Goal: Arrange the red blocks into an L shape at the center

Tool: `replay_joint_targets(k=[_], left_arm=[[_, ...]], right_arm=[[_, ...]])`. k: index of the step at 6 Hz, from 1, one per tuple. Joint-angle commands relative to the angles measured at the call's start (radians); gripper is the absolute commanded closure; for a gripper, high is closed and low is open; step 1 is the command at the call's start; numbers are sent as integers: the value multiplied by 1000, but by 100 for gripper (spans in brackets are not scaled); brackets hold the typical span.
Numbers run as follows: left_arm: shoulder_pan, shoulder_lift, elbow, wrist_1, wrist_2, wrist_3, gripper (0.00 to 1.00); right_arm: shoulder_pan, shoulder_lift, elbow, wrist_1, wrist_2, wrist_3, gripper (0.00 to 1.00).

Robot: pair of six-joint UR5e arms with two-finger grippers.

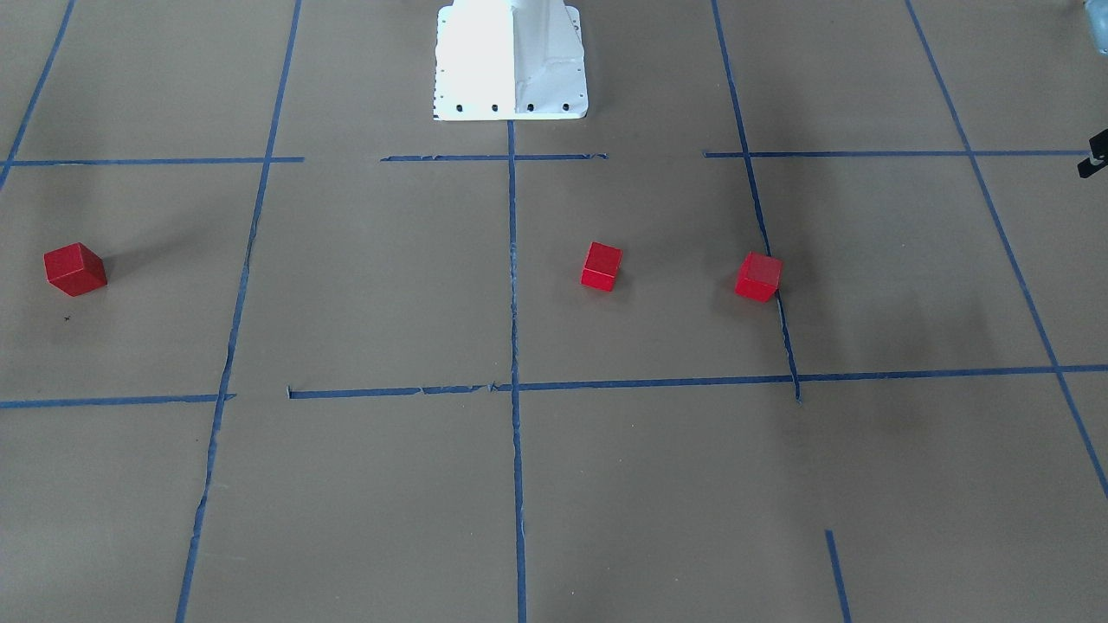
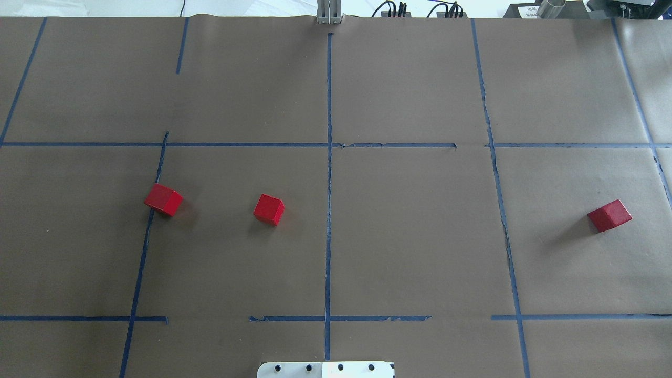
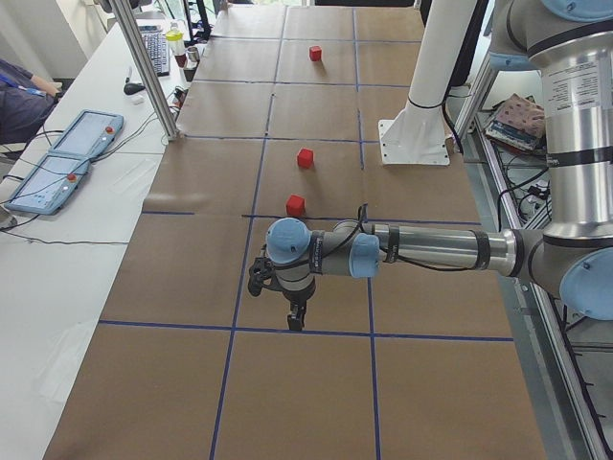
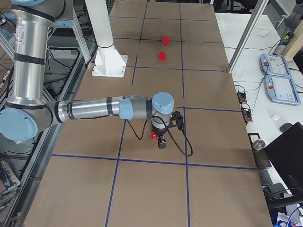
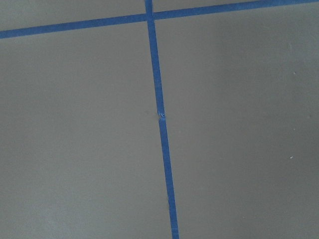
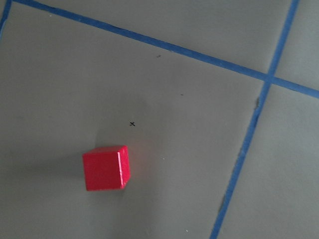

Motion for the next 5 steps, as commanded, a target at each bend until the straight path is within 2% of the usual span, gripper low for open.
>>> replay_joint_targets(k=[1,2,5], left_arm=[[0,0,2,-3,-1,0,0],[0,0,2,-3,-1,0,0],[0,0,2,-6,-1,0,0]], right_arm=[[-145,21,-3,94,-25,148,0],[-203,14,-9,162,-54,190,0],[-277,17,-40,173,-85,251,0]])
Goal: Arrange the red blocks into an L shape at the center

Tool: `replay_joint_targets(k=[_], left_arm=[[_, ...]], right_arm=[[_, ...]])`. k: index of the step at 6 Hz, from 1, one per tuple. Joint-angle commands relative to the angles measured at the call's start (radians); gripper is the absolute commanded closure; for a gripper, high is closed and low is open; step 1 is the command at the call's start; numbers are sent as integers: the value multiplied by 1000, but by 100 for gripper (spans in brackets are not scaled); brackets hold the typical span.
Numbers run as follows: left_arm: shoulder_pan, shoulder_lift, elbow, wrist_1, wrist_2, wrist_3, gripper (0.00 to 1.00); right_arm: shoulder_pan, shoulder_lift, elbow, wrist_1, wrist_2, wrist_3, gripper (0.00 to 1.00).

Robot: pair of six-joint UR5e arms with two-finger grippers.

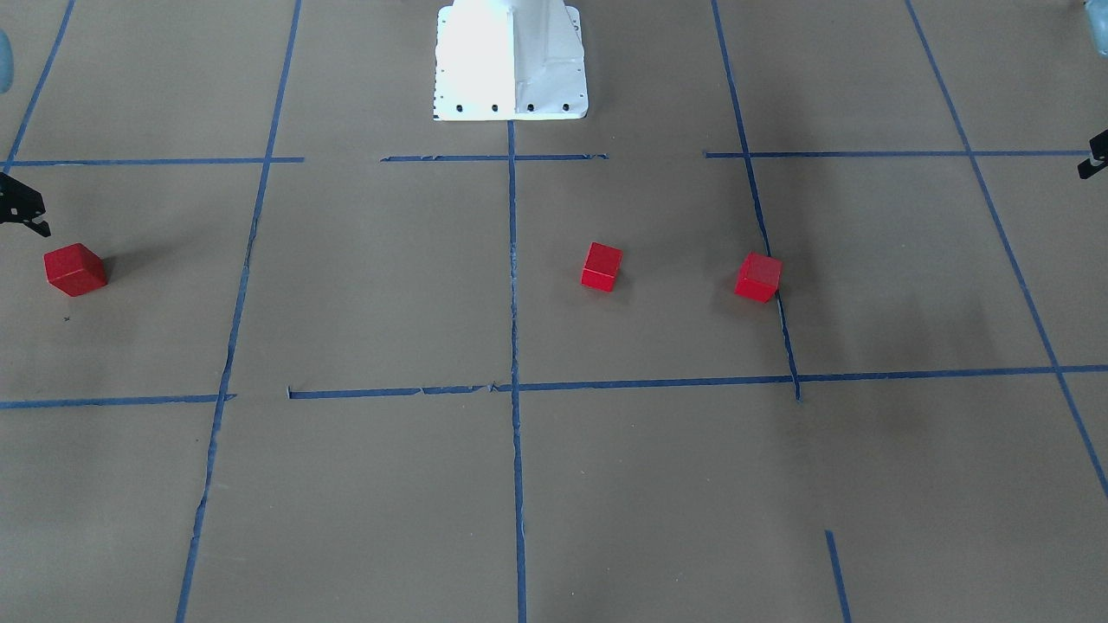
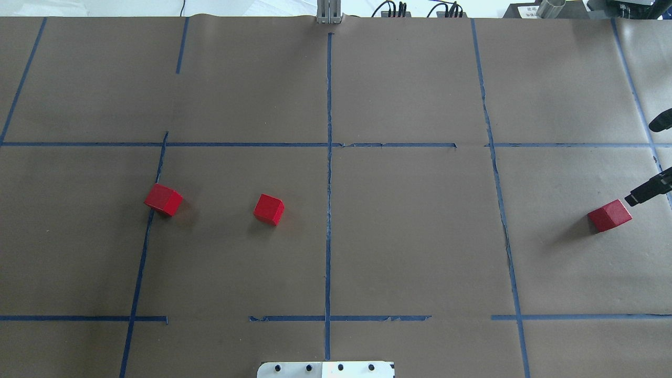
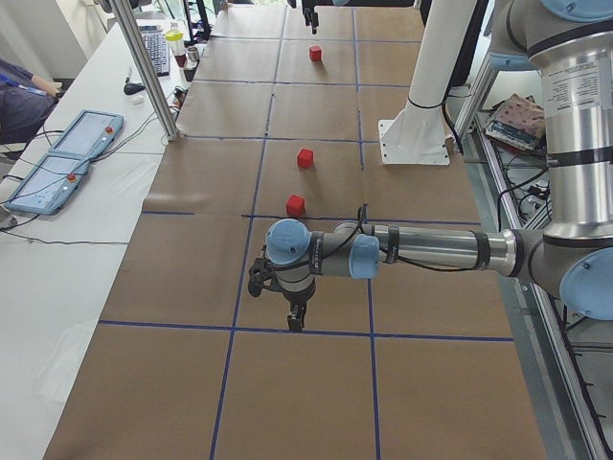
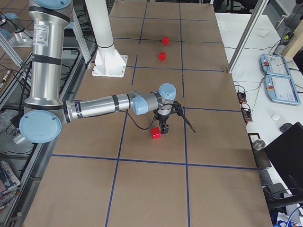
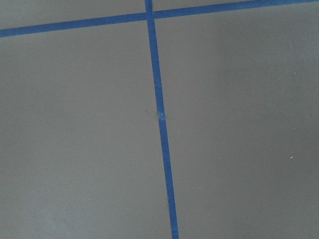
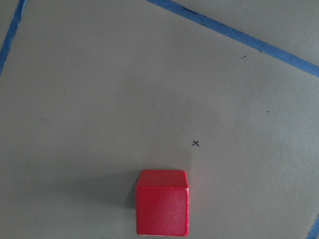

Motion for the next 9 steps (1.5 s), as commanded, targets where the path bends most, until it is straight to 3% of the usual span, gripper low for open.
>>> replay_joint_targets(k=[1,5,7,9], left_arm=[[0,0,0,-1,0,0,0],[0,0,0,-1,0,0,0],[0,0,0,-1,0,0,0],[0,0,0,-2,0,0,0]], right_arm=[[-42,7,-41,4,-5,33,0],[-134,17,-124,35,-43,30,0],[-145,78,-204,35,-45,25,0],[-147,77,-204,35,-44,28,0]])
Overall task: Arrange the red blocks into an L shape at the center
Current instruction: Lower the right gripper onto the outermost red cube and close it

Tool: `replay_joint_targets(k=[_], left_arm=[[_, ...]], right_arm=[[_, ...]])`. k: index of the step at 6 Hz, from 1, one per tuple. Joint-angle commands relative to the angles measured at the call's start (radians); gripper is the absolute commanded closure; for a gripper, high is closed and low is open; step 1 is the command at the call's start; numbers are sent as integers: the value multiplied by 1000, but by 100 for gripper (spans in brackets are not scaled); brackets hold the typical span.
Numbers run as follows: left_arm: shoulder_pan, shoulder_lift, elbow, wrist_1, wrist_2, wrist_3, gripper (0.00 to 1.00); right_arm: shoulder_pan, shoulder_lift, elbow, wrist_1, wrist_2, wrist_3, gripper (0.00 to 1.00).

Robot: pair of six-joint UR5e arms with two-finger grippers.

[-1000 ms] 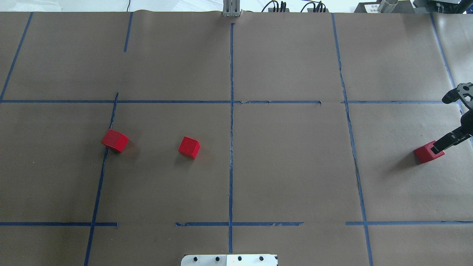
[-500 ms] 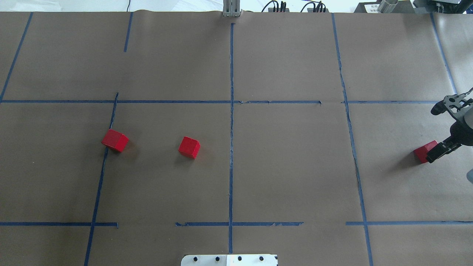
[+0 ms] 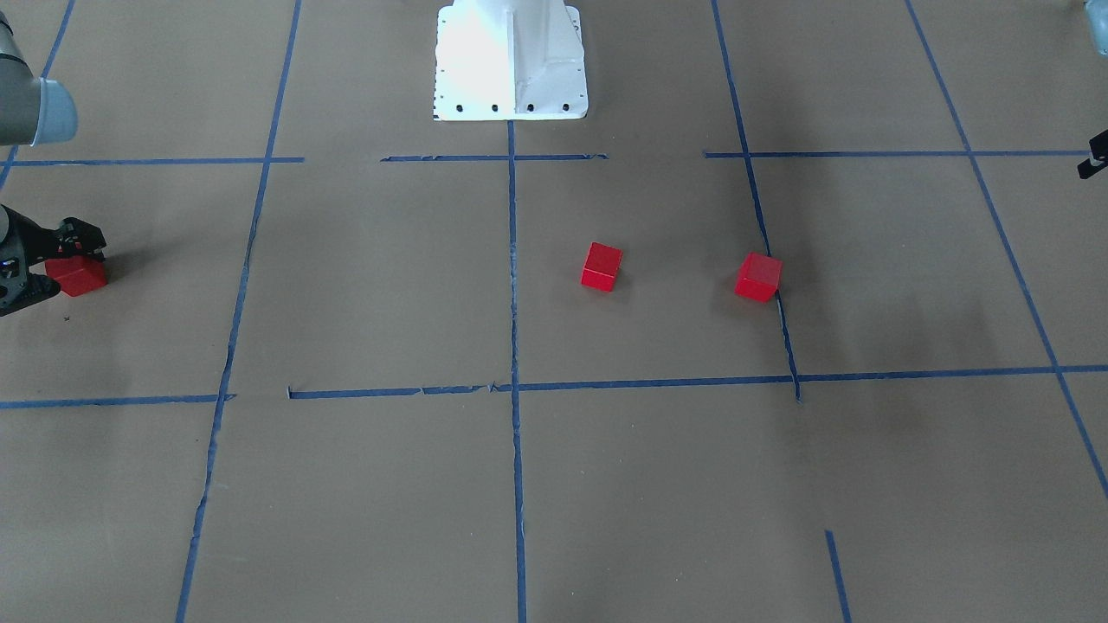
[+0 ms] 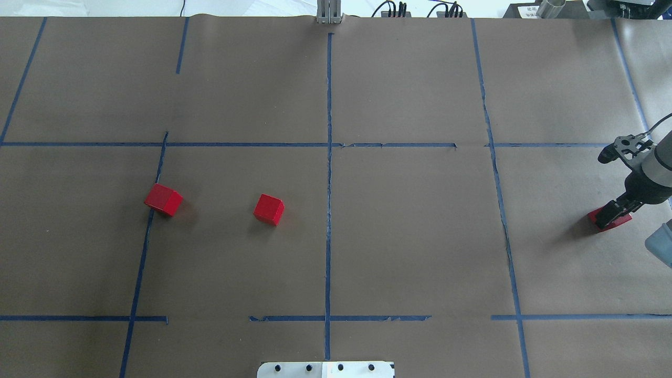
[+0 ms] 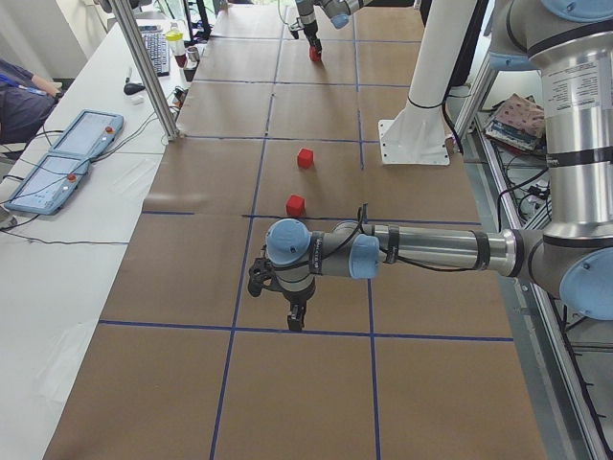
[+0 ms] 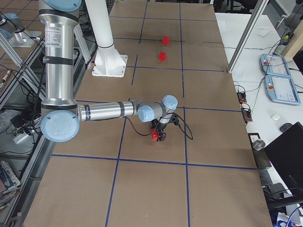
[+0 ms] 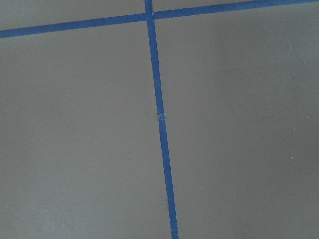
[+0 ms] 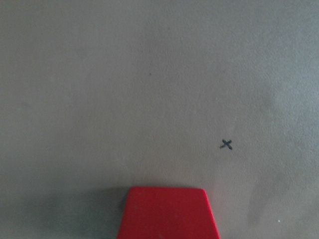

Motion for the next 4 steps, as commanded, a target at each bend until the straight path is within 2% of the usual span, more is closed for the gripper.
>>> replay_joint_targets(k=[1,2,4], left_arm=[[0,-2,0,0,0,0,0],[0,0,0,0,0,0,0],[0,0,0,0,0,0,0]], right_arm=[[-2,2,0,0,-1,1,6],[-3,-4,1,-3,-2,1,34],[-13,-6,38,-6,-1,2,77]])
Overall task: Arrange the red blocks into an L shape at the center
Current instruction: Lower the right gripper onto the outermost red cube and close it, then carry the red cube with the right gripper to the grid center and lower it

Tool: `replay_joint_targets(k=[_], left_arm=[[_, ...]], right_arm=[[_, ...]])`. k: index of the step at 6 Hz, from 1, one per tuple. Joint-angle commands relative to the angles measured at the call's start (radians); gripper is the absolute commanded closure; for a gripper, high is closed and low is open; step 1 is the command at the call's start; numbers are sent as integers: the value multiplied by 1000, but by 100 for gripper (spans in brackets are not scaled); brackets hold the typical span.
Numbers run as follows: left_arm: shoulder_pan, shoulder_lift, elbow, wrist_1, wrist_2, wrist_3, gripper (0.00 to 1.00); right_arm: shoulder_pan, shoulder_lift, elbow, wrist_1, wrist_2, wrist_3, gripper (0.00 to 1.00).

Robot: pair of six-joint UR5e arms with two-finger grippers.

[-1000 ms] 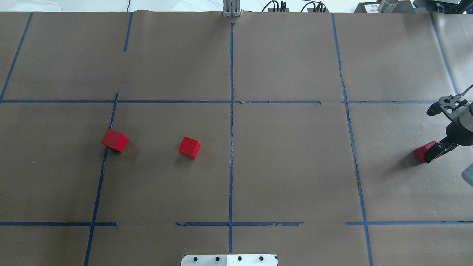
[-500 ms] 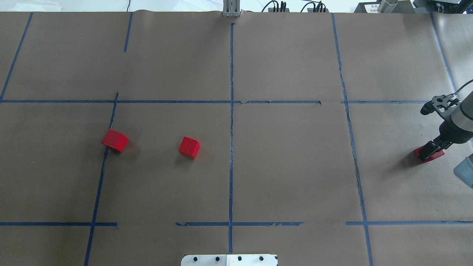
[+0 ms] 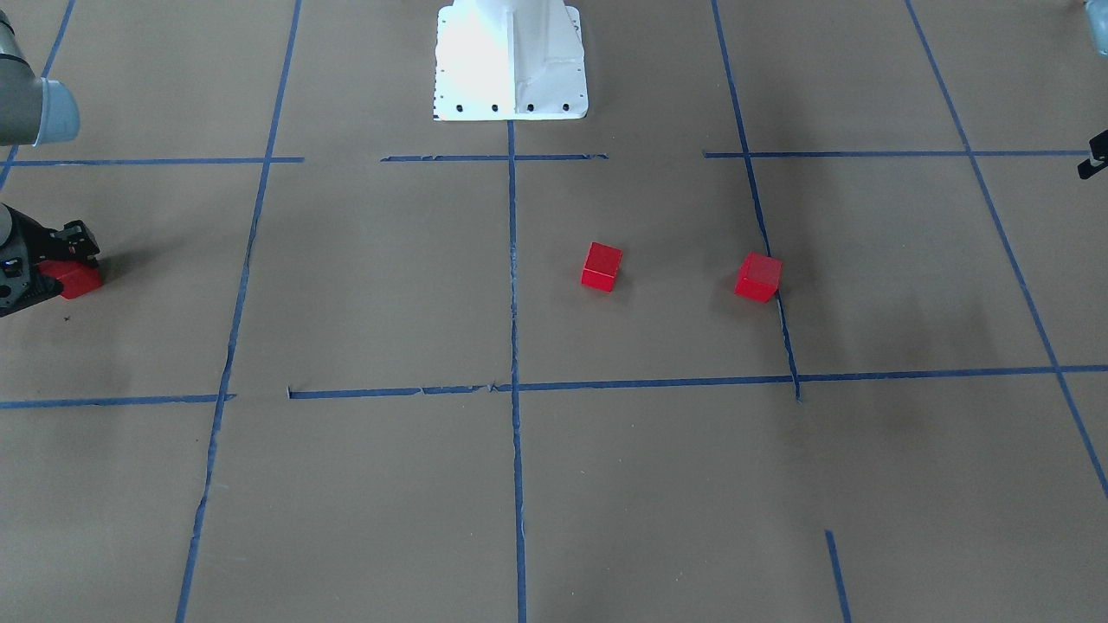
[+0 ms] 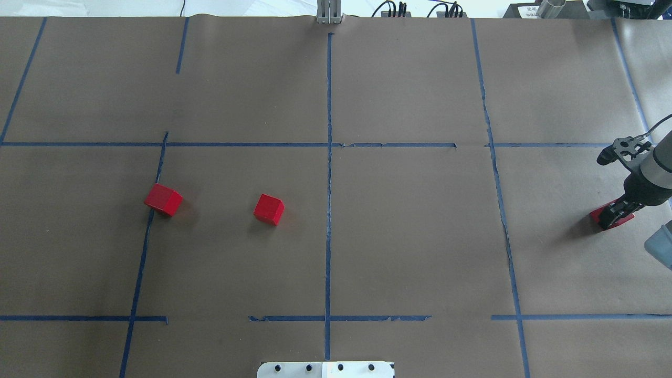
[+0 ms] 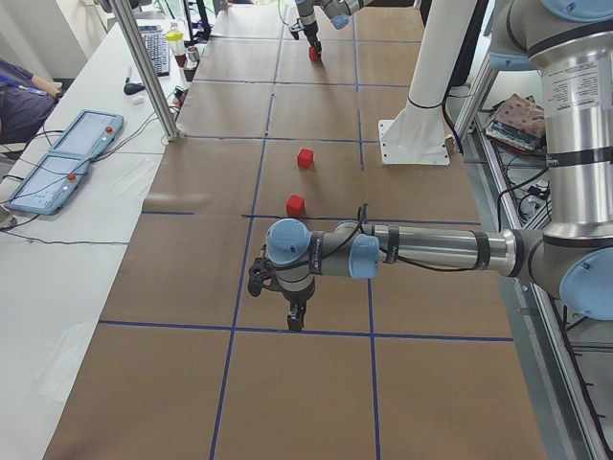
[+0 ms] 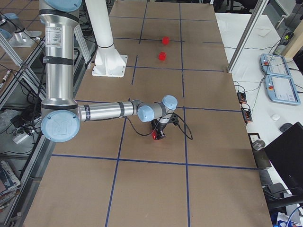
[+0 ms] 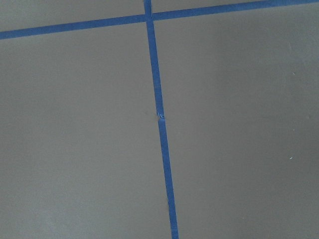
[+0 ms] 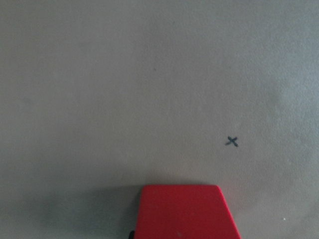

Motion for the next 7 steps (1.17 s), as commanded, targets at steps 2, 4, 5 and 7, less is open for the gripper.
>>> replay_joint_targets(k=[2,4,5,7], left_arm=[[0,-1,-2,0,0,0,0],[0,0,-2,2,0,0,0],[0,0,-2,2,0,0,0],[0,0,-2,2,0,0,0]], right_arm=[[-6,37,248,-173,3,13,92],[-64,268,302,-245,-3,373,93],[-168,389,294,-248,-60,581,92],[-352,611,157,-246,-162,913,92]])
